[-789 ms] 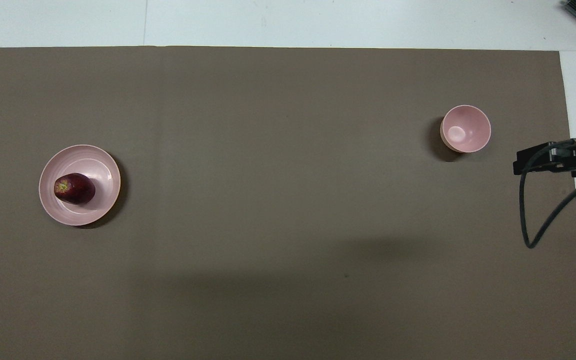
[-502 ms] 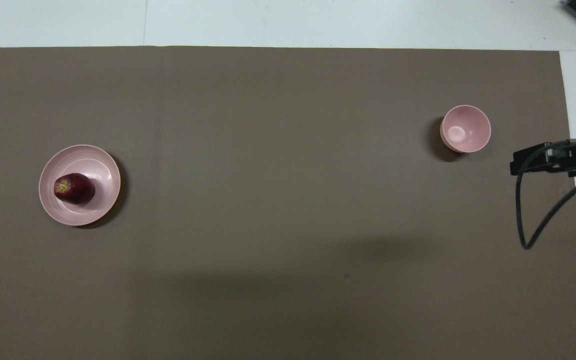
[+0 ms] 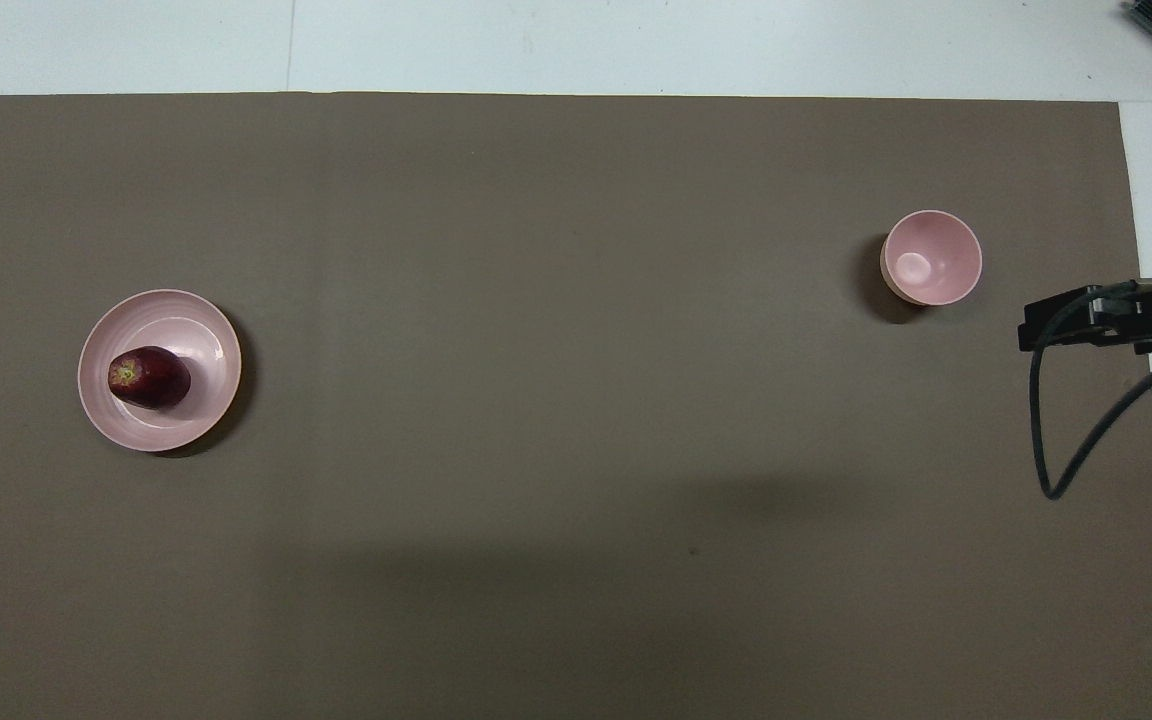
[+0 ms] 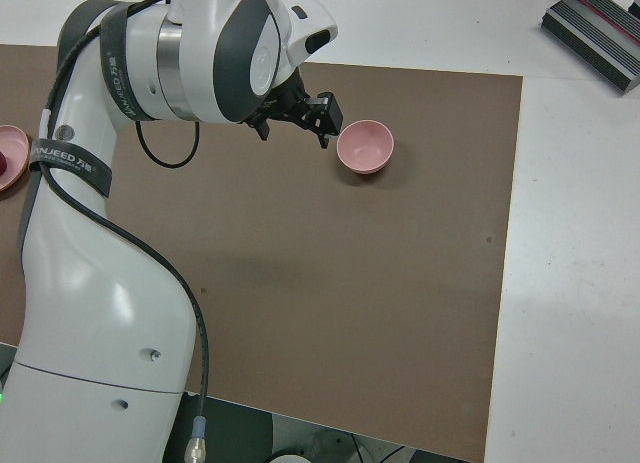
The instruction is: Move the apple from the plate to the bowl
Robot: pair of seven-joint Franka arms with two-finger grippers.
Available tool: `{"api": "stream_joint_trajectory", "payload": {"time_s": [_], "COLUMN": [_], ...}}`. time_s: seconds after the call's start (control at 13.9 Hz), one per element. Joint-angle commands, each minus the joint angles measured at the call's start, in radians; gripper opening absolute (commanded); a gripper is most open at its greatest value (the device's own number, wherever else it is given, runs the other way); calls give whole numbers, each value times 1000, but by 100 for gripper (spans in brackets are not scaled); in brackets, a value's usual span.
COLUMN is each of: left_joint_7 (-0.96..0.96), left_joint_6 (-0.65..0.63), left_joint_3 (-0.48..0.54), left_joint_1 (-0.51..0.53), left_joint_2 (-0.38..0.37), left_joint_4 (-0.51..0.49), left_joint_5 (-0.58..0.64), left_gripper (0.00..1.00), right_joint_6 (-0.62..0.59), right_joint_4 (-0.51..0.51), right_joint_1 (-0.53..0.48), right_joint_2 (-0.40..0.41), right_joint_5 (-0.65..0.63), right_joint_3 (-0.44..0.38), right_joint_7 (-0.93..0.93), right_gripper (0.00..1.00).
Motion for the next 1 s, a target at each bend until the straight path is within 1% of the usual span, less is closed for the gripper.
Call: {"api": "stream_joint_trajectory", "payload": {"time_s": [0.0,0.22,0.36,0.5,0.72,0.93], "left_joint_7": [-8,-6,0,5,5,6], "left_joint_6": [-7,-6,23,88,166,261], "left_joint_3": [-16,-18,-18,-18,-15,-12], "left_joint_1": [-11,-4,-1,-2,-1,-1], "left_joint_2": [-11,-14,-34,-54,-57,-58], "left_joint_4": [6,3,-37,-96,-182,-274], "left_joint_5": [-3,-6,-11,-11,-11,-12], "left_gripper": [100,100,100,100,100,100], "right_joint_6": [16,2,1,-2,-16,-36], "right_joint_4": [-20,14,14,11,11,3], "right_joint_1": [-9,-8,-6,-5,-5,-5], "right_joint_2": [-15,3,3,1,1,-3], "right_joint_5": [17,19,23,34,55,129], "right_joint_3": [7,10,12,13,27,27], "right_joint_7": [-25,-16,-11,14,71,221], "right_gripper": [100,100,100,100,100,100]}}
